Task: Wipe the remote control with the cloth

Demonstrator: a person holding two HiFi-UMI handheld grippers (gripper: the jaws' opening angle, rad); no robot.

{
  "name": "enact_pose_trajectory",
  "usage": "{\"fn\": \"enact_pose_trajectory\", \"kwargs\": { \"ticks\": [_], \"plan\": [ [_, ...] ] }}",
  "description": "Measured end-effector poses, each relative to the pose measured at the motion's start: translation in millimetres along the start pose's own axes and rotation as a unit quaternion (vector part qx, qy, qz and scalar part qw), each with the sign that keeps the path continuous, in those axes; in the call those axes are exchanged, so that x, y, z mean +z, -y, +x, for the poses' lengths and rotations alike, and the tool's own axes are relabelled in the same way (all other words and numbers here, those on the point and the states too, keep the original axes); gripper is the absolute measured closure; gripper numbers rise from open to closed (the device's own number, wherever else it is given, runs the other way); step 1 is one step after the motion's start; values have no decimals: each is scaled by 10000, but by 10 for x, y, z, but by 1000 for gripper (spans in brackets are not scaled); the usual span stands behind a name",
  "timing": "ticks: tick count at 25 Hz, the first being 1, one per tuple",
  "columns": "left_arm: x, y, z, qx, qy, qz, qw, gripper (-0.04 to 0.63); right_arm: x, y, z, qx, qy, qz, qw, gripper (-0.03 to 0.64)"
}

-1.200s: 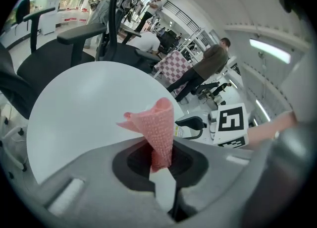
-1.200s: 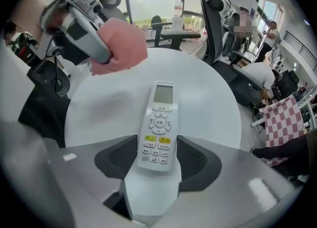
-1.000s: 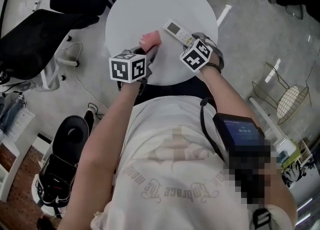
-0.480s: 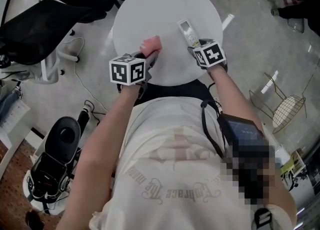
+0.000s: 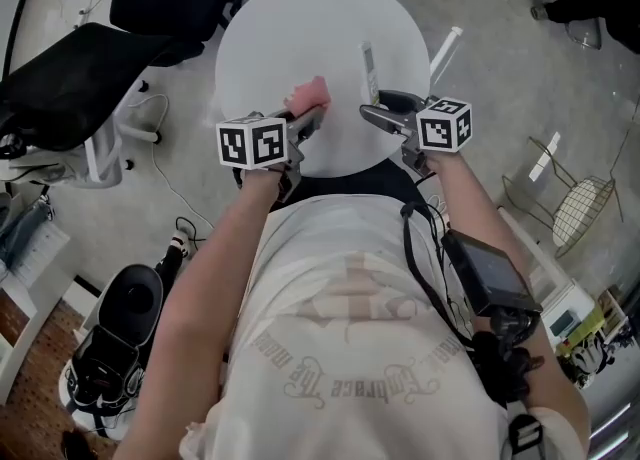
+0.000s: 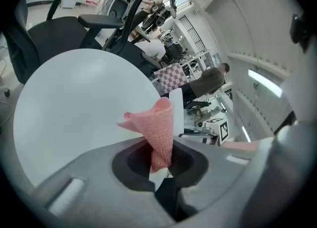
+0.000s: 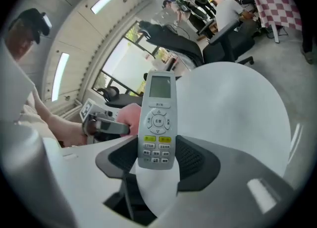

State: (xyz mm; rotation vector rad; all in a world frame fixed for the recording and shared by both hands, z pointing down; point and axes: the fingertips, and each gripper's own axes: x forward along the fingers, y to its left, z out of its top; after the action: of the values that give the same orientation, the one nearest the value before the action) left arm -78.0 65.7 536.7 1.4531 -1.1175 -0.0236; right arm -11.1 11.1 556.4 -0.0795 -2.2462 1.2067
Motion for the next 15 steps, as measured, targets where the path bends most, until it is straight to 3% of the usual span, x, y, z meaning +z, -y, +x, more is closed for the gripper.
{"fn": "enact_pose_trajectory", "kwargs": {
  "ticks": [4, 8, 12, 15],
  "plan": [
    [32, 286, 72, -450, -51, -201, 9988, 557, 227, -284, -160, 640, 702, -113, 9954, 371],
    [71, 711, 96, -1197, -71, -401, 9920, 557, 486, -624, -373, 1311, 1282, -195, 9829, 371],
    [130, 1059, 71, -1891, -21, -603, 9801, 557, 666, -911, -520, 1770, 1543, -451, 9710, 371],
    [193, 1131, -35, -2198, 65, -672, 9732, 557, 732, -1039, -488, 1889, 1517, -623, 9682, 371]
  ]
}}
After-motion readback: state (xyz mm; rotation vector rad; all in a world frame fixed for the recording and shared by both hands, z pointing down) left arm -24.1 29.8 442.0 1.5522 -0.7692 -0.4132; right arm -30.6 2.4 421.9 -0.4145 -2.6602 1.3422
